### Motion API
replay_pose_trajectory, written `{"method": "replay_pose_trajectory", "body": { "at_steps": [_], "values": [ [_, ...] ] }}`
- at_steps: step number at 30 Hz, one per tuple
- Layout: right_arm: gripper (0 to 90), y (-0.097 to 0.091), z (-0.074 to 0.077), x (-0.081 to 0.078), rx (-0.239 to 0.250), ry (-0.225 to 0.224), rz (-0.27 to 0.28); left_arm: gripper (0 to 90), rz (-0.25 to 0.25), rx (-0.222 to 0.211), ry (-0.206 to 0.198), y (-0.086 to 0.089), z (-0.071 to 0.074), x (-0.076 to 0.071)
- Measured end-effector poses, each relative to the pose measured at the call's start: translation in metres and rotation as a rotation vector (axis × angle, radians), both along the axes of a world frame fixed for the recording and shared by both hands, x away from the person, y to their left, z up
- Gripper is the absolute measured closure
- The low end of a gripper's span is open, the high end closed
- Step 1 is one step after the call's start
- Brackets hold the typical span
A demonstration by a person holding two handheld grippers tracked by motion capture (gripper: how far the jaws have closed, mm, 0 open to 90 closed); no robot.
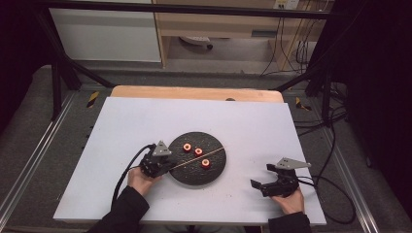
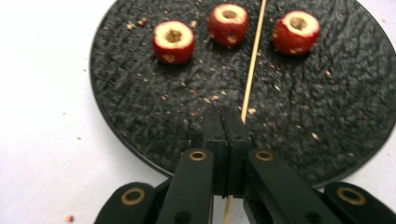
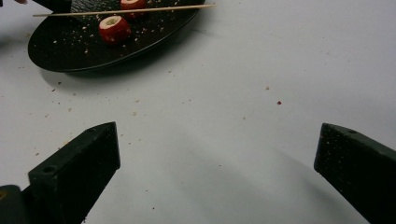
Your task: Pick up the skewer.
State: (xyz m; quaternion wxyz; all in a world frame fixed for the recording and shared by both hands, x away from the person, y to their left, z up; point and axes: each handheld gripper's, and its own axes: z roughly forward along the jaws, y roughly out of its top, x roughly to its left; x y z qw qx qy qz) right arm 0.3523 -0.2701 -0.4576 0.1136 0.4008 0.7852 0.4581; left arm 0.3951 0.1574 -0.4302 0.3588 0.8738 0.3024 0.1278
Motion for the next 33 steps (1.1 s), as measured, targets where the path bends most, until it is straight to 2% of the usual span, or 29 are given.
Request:
{"method": "replay_pose_trajectory", "body": {
  "at_steps": [12, 16, 19, 24, 29, 33],
  "values": [
    [1.0, 0.000, 0.000, 0.000, 0.001, 0.001, 0.000, 89.4, -0.039, 0.000, 0.006, -0.002, 0.006, -0.008],
    [1.0, 0.000, 0.000, 0.000, -0.005, 0.003, 0.003, 76.6, -0.041, -0.003, 0.012, -0.004, 0.016, -0.006],
    [1.0, 0.000, 0.000, 0.000, -0.003, 0.002, 0.004, 66.7, -0.043, 0.030, 0.028, -0.009, 0.021, -0.005],
    [1.0, 0.000, 0.000, 0.000, -0.003, 0.000, 0.006, 60.6, -0.065, 0.083, 0.070, -0.018, 0.022, 0.001],
    [0.9, 0.000, 0.000, 0.000, -0.003, 0.000, 0.008, 61.5, -0.092, 0.133, 0.111, -0.027, 0.021, 0.005],
    [1.0, 0.000, 0.000, 0.000, -0.002, 0.004, 0.009, 67.3, -0.100, 0.162, 0.134, -0.033, 0.017, 0.008]
  ]
}}
